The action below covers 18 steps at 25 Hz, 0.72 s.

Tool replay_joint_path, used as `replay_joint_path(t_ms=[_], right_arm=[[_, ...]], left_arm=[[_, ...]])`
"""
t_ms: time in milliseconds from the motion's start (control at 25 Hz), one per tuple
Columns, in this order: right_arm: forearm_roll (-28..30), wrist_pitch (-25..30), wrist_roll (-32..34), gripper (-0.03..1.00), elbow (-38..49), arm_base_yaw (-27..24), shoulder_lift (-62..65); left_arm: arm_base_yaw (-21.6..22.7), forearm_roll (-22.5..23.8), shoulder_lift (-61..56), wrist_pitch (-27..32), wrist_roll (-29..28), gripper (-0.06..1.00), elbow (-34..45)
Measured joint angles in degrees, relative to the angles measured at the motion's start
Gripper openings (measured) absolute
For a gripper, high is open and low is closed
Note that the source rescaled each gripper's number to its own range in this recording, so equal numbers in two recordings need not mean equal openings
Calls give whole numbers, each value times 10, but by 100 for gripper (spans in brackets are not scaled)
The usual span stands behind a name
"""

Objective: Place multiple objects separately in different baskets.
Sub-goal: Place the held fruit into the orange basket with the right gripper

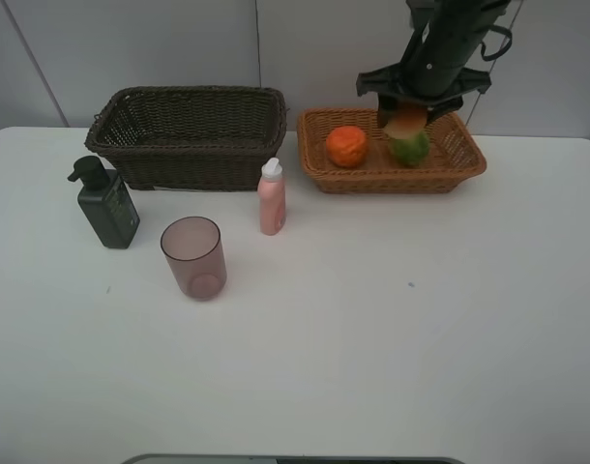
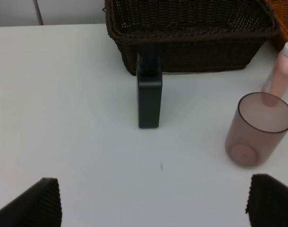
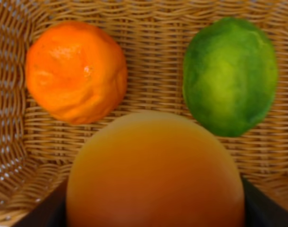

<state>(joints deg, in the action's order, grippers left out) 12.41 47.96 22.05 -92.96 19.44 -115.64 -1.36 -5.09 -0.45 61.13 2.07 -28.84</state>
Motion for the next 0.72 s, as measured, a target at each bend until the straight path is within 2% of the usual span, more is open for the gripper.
replay_joint_path(t_ms=[160, 480, 720], right_arm=[[3, -8, 0, 0, -10, 0, -34], [19, -67, 0, 0, -13, 0, -58], [31, -67, 0, 0, -14, 0, -76]], left_arm=[[0, 0, 0, 0, 0, 100, 0], [0, 0, 0, 0, 0, 100, 0], [0, 0, 0, 0, 0, 100, 0]])
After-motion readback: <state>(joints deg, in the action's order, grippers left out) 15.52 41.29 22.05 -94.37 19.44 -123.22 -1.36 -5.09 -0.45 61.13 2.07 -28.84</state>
